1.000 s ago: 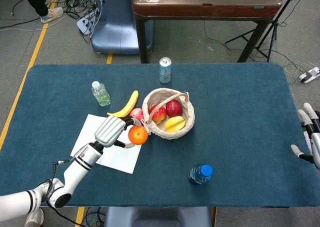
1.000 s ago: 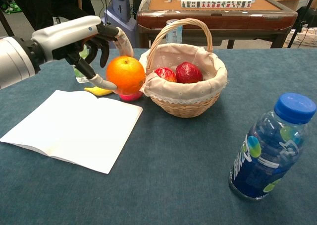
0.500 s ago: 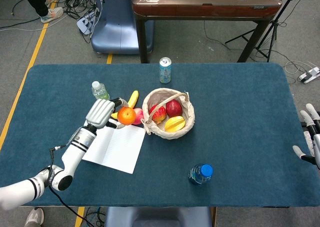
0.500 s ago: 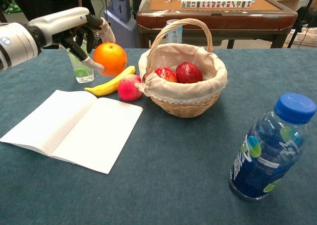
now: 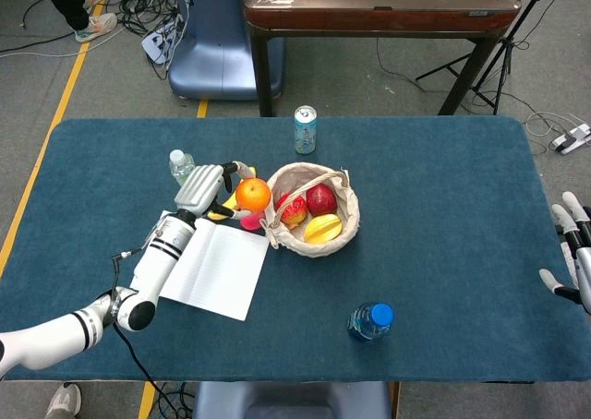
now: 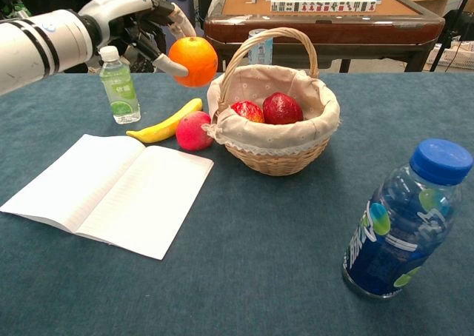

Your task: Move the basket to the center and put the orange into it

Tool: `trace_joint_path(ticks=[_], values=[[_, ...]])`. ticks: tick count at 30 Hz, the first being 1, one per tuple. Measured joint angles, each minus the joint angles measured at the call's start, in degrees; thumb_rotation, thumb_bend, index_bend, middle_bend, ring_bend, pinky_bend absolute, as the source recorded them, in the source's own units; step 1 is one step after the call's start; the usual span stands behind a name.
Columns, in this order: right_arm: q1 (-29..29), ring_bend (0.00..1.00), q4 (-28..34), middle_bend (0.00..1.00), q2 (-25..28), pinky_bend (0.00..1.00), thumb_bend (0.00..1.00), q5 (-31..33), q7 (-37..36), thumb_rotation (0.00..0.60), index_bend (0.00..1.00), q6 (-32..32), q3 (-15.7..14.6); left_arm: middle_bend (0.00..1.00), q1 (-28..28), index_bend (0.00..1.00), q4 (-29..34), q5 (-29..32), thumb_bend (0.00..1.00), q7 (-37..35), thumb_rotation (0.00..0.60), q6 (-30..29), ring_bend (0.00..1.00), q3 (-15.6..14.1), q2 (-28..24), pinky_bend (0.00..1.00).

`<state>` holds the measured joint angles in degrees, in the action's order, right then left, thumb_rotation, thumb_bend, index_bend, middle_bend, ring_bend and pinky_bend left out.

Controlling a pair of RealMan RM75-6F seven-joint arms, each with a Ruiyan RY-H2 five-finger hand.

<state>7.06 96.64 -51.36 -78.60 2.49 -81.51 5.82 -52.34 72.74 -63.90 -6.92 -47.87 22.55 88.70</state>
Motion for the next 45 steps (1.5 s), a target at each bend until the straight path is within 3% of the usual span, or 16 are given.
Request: trace_joint_path(ticks=[10,14,20,27,37,45], values=[[-0.26,0.02,-0.39,0.0,-0.12,0.23,0.21,0.49,0.01,0.6,0.0,0.31,0.24,0.51,-4.18,0.38,-1.24,6.84,0.12,-2.63,0.6,8.16,0.52,2.24,0.8,0.7],[-0.32,0.02,-0.45,0.0,-0.1,0.23,0.21,0.64,-0.09,0.6,0.0,0.4,0.36,0.45,-5.95,0.29,-2.15,8.28,0.12,-3.2,0.6,10.75,0.48,2.4,0.98,0.69],[-0.44,0.02,-0.52,0.0,-0.02,0.23,0.21,0.78,-0.13,0.6,0.0,0.56,0.45,0.32,-7.38,0.12,-3.13,9.09,0.12,-3.71,0.6,12.57,0.36,2.15,0.92,0.58],[-0.43,0.02,-0.69,0.0,-0.06,0.23,0.21,0.83,-0.35,0.6,0.0,0.7,0.64,0.24,-7.13,0.09,-3.36,9.5,0.12,-3.91,0.6,12.19,0.24,1.44,0.08,0.44],[-0.24,0.02,-0.74,0.0,0.28,0.23,0.21,0.38,-0.69,0.6,0.0,1.26,0.66,0.24,-3.19,0.11,1.64,9.06,0.12,-3.11,0.6,8.45,0.23,-0.18,-5.12,0.44],[0.21,0.02,-1.61,0.02,0.51,0.23,0.22,-0.47,-1.74,0.6,0.0,2.32,0.41,0.24,4.12,0.16,9.49,6.62,0.12,0.63,0.6,-1.6,0.23,-3.66,-11.26,0.44]])
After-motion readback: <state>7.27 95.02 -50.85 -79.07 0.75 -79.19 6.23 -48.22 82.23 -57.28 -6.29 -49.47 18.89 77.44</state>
